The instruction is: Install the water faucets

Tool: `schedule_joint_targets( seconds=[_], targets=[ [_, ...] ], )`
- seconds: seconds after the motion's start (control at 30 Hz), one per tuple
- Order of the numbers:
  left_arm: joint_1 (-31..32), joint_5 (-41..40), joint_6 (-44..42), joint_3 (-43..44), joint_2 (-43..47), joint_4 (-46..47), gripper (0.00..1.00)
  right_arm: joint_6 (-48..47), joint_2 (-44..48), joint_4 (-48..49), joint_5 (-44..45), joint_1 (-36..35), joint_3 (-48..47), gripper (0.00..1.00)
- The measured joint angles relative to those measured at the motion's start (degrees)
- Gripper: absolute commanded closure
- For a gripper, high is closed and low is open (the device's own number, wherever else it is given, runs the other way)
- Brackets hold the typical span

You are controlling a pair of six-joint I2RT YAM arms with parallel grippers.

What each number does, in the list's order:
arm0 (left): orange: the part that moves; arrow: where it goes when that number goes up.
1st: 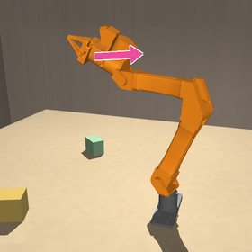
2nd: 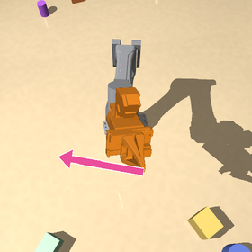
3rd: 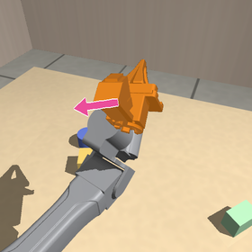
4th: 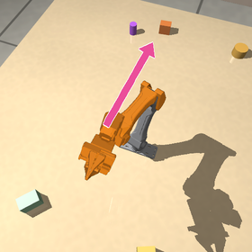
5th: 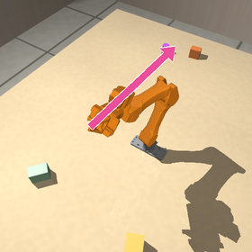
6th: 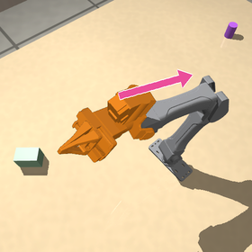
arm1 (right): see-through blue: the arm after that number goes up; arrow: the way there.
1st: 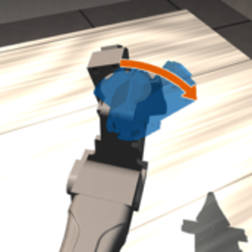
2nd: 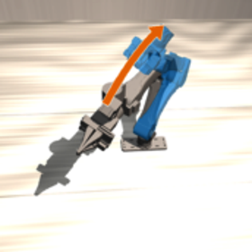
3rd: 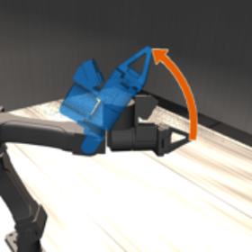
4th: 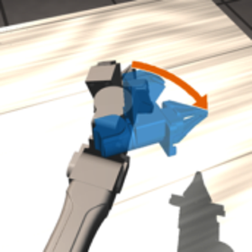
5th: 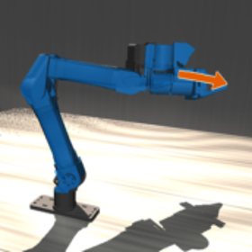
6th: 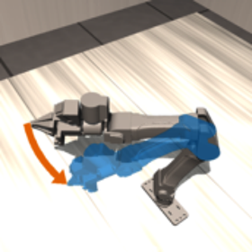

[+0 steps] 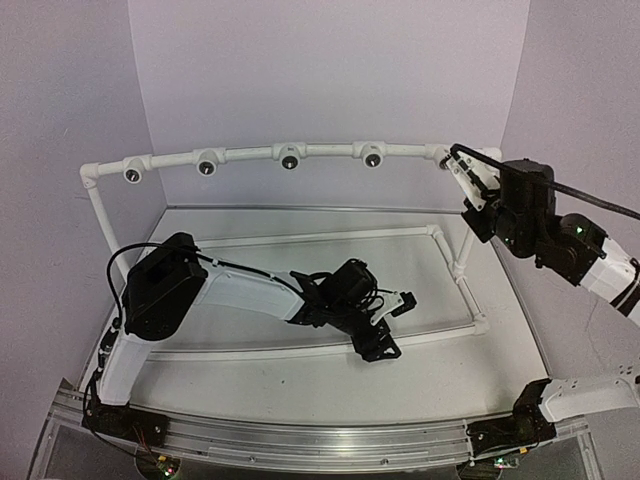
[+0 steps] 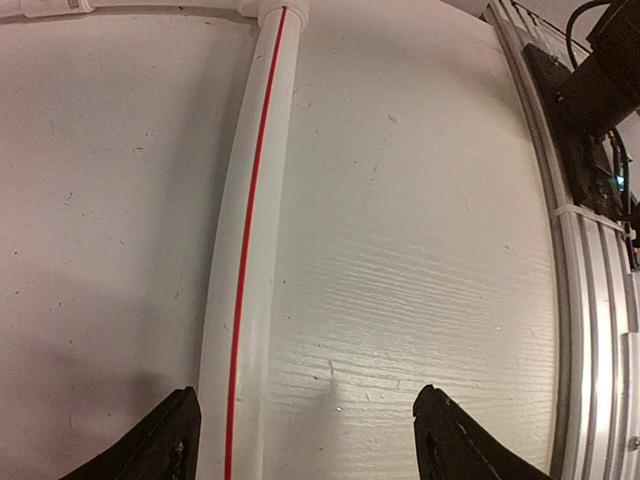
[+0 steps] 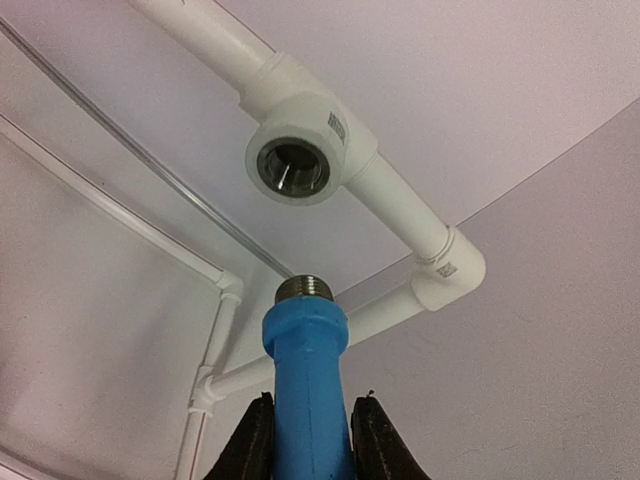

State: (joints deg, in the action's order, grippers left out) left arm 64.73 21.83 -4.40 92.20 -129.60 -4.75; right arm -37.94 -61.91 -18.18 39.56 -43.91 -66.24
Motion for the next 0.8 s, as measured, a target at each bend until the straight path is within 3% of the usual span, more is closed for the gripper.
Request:
schedule_joint_targets(
  seconds=[0.13,0.4,0.6,0.8],
  targets=[
    [0.0,-1.6,-1.7,0.8,-2.0,-1.8,0.31,-11.2,-2.7,14.2,7.7,-6.1,4.4,1.00],
    [0.0,-7.1,-3.7,-0.5,-3.1,0.6,0.64,-31.2,-5.5,39.6,13.7,-7.9,15.4,1.00],
    [-0.3,-8.0,-7.7,-2.0,-3.1,3.8,0.89,-38.5,-7.2,48.9,12.8,-4.4,17.3,1.00],
    [-0.8,-6.9,-8.2,-2.6,-3.2,5.1,0.99,-42.7,-8.0,55.1,11.2,-2.3,17.6,1.00]
  ],
)
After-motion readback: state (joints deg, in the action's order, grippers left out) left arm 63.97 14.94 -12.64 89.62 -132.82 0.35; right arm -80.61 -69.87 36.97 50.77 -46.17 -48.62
